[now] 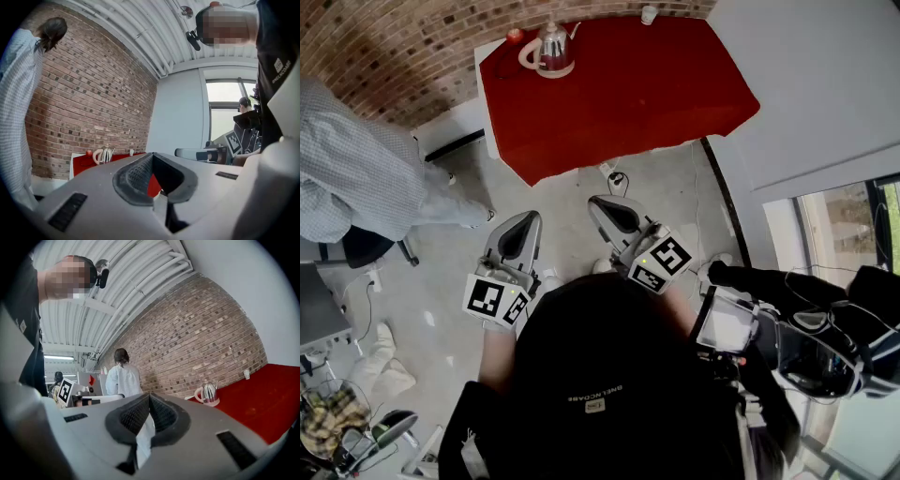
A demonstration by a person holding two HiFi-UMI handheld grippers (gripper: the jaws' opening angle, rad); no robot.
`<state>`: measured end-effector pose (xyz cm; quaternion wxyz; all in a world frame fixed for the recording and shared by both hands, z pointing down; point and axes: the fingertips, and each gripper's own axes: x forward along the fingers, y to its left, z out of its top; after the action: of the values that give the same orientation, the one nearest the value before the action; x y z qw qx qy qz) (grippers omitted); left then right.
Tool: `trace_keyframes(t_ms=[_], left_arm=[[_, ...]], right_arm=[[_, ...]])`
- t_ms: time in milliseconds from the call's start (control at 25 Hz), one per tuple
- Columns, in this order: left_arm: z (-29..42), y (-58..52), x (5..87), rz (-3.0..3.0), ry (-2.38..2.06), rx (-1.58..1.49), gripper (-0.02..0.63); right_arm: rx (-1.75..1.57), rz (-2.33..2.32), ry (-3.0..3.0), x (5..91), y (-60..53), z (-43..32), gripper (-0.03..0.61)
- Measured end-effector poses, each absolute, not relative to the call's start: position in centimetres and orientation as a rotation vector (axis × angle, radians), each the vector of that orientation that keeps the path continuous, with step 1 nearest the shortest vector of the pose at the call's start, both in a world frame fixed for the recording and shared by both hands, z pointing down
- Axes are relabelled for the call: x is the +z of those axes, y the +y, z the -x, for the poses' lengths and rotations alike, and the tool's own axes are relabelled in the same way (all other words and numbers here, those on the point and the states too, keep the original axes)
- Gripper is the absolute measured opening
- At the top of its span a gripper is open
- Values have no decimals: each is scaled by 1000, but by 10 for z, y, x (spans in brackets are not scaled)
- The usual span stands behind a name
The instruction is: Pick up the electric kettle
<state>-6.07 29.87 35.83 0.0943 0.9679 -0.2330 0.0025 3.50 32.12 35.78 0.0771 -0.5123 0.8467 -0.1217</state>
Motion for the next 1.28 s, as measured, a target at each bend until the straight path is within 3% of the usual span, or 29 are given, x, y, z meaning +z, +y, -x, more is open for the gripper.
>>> trace_keyframes(t_ms=[840,1280], left_arm=[[120,290,371,-2835,-726,10,6],[167,276,387,-2808,-762,41,6]], right_arm=[[-434,1578,2510,368,310,9,8],[-283,1656,2648,371,291,38,9]])
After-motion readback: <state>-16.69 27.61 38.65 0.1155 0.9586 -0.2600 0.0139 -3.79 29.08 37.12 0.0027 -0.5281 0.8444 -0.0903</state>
